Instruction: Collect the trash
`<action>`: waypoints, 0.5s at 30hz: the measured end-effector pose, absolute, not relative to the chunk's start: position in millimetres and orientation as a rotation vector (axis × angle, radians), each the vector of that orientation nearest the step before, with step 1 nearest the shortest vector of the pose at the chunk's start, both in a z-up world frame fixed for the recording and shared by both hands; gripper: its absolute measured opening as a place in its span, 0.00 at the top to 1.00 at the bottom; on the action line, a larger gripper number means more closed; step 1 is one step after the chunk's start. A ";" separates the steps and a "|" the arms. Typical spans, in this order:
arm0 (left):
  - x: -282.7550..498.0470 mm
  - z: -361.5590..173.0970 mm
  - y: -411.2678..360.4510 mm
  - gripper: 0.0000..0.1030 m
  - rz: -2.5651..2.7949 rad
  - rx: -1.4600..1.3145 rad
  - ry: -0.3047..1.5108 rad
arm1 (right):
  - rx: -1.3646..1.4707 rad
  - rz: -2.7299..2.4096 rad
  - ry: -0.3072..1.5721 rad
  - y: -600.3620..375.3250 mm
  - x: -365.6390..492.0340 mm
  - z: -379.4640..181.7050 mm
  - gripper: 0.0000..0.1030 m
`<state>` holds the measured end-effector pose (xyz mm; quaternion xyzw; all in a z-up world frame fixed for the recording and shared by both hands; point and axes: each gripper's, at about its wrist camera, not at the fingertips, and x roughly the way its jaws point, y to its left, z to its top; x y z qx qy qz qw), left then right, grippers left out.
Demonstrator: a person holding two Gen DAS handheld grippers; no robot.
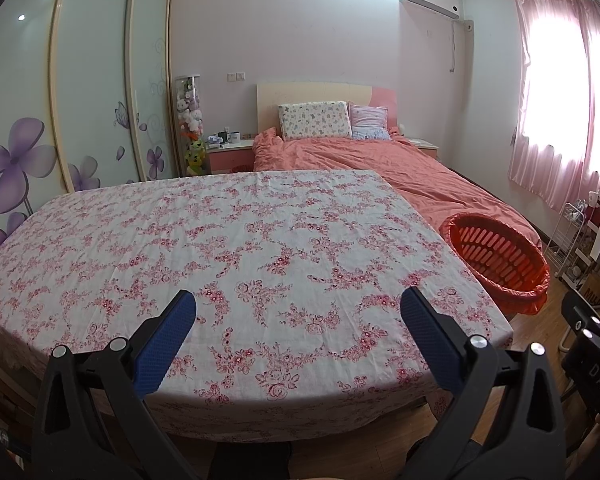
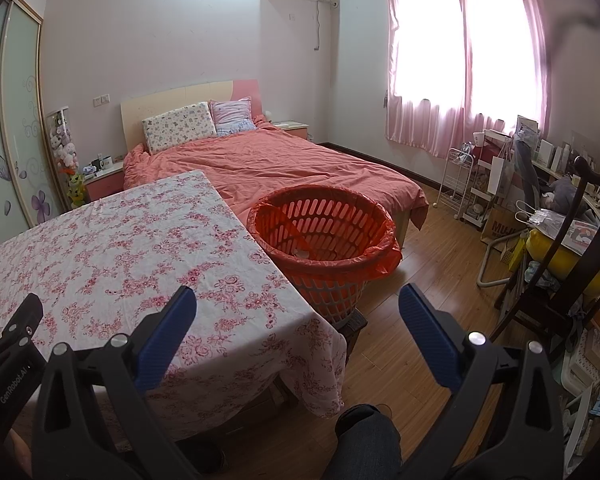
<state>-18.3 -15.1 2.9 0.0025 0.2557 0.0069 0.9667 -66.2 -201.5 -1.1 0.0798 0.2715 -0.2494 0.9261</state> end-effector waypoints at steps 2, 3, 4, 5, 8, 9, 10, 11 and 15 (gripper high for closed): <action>-18.5 2.7 -14.9 0.02 0.016 0.005 0.517 | 0.163 -0.511 0.556 -201.5 -66.1 -1.1 0.04; -18.1 2.7 -15.0 0.02 0.014 0.005 0.518 | 0.163 -0.511 0.557 -201.5 -66.2 -1.1 0.04; -18.1 2.8 -15.0 0.02 0.014 0.005 0.518 | 0.163 -0.512 0.556 -201.4 -66.2 -1.2 0.04; -18.1 2.3 -15.0 0.02 0.015 0.006 0.518 | 0.163 -0.512 0.557 -201.4 -66.1 -1.2 0.04; -18.3 1.2 -15.7 0.02 0.014 0.006 0.520 | 0.164 -0.512 0.557 -201.4 -66.1 -1.3 0.04; -18.2 1.1 -15.8 0.02 0.015 0.005 0.521 | 0.163 -0.512 0.557 -201.4 -66.0 -1.3 0.04; -18.1 0.7 -16.0 0.02 0.014 0.006 0.522 | 0.163 -0.512 0.558 -201.0 -64.7 -0.5 0.04; -18.3 0.3 -16.1 0.02 0.014 0.006 0.523 | 0.163 -0.512 0.558 -201.0 -64.6 -0.4 0.04; -18.4 -0.5 -16.5 0.02 0.017 0.006 0.526 | 0.162 -0.512 0.558 -201.1 -64.6 -0.5 0.04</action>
